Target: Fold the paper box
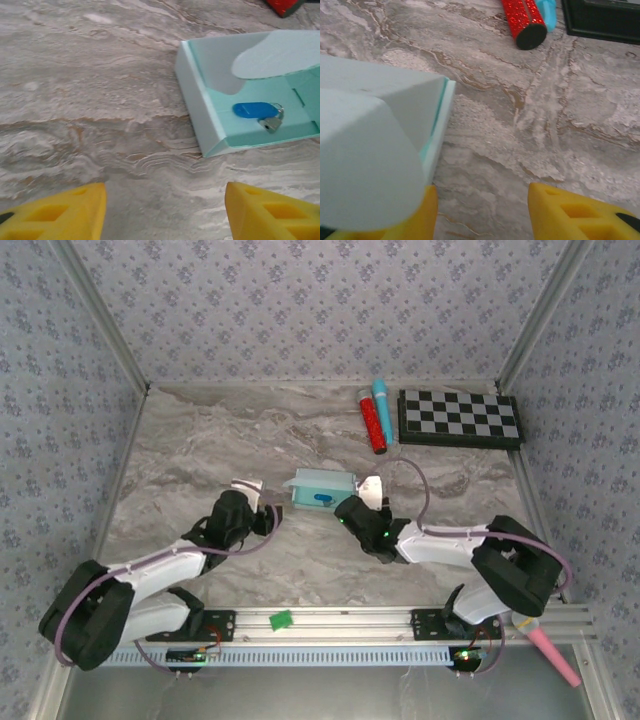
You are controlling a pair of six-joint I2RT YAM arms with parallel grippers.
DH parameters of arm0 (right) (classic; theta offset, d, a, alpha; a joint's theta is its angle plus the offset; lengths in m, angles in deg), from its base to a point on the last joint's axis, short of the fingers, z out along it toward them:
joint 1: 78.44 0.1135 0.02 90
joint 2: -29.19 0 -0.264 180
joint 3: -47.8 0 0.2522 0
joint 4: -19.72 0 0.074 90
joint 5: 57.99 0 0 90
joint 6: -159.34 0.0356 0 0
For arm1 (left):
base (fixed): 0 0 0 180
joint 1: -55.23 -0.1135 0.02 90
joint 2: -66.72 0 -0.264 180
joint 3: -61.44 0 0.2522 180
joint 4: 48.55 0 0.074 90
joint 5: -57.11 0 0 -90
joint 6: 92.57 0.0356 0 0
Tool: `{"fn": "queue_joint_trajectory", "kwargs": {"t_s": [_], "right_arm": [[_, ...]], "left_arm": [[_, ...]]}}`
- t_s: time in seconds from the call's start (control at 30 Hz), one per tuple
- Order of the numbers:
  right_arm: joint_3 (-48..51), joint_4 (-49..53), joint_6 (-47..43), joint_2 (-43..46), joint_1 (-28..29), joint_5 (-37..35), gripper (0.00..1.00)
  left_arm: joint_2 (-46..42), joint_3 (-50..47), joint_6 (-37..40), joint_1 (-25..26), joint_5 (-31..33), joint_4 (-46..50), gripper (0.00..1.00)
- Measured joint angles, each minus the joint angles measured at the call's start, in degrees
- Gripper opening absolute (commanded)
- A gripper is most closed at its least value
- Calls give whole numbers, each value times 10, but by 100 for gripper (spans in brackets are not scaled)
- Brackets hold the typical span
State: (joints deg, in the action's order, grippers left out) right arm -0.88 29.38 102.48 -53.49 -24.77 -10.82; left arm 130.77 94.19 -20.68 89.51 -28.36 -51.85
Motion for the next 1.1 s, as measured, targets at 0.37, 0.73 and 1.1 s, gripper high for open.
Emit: {"fn": "queue_joint_trajectory", "kwargs": {"t_s": [0.37, 0.73, 1.1], "right_arm": [[9, 92, 64, 52, -14, -12, 57], [-23, 205, 79, 102, -162, 89, 57], [-128, 181, -12, 103, -249, 351, 59]], "left_arm": [[-51, 45, -70, -38, 152, 161, 69], [14, 187, -104, -131, 49, 234, 72], [143, 346, -83, -133, -173, 262, 68]]}}
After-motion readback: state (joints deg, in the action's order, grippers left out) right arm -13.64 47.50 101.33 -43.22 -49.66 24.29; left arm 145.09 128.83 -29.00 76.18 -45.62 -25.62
